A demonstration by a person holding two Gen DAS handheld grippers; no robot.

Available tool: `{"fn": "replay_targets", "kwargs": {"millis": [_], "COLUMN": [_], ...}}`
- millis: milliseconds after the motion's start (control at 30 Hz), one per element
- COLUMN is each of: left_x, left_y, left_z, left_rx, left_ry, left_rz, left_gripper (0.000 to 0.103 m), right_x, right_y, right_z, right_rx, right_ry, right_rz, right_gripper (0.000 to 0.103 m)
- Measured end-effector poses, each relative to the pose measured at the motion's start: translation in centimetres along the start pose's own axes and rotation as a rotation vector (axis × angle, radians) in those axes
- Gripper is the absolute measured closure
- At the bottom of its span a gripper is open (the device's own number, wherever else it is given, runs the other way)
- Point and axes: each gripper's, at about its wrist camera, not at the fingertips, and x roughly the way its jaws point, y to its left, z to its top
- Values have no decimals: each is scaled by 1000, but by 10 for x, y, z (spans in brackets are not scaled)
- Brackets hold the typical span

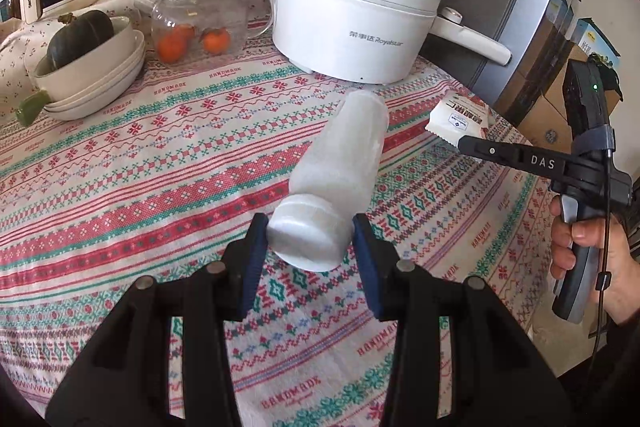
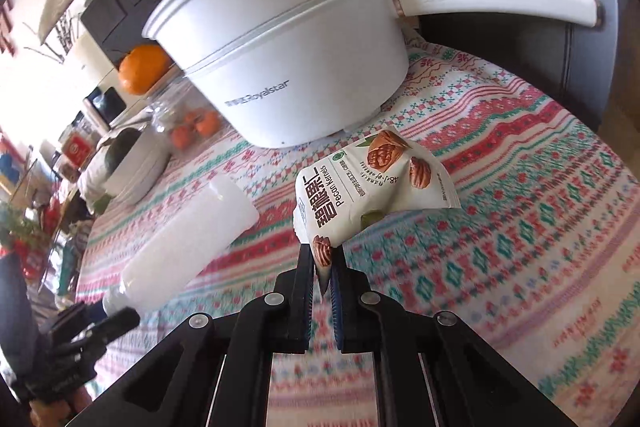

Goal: Collect trash
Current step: 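Grasp the second white bottle with the left gripper while the right grasps the snack packet, then carry the white bottle and snack packet to the white bin and release both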

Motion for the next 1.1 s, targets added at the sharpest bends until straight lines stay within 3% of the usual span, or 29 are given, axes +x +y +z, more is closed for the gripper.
{"fn": "replay_targets", "kwargs": {"millis": [567,867,1100], "left_x": [-90,-125,-137], "left_y": [-82,-124,-162], "left_z": [-21,-37,-44], "left_rx": [11,3,25], "left_ry": [-55,-116,-133], "left_rz": [4,-65,-167], "left_gripper": [59,59,59], "right_x": [-141,-197,-223], "right_y": [5,11,-12], "right_z": [-65,-100,-113], "right_rx": [-241,-305,-214], "right_ry": [73,96,126], "right_rz": [-92,-64,-19], "right_gripper": [94,94,94]}}
